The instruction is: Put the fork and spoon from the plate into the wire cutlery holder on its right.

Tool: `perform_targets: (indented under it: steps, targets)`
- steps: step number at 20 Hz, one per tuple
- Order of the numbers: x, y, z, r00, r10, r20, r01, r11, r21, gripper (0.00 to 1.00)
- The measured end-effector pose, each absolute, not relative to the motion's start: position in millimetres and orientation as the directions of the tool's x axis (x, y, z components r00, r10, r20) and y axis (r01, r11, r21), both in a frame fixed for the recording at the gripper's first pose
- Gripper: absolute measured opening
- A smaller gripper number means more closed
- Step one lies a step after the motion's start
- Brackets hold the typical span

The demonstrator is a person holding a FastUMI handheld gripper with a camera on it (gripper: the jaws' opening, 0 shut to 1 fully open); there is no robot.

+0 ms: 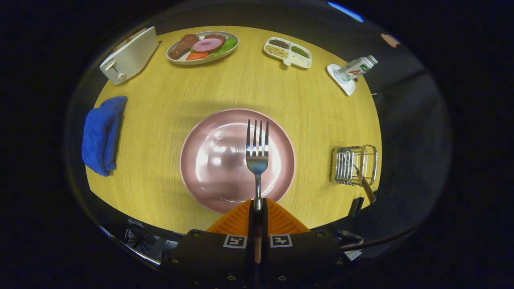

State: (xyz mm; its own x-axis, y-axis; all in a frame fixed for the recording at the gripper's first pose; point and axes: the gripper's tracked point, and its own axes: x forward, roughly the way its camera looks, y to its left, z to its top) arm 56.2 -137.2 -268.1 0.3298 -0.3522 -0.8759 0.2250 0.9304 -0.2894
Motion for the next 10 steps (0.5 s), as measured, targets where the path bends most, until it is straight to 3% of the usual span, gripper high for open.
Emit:
perform_targets:
  steps: [10]
  targets:
    - [26.7,-223.8,-224.9,0.266,-0.403,-0.876,0.465,0.85,-0.25,0.07]
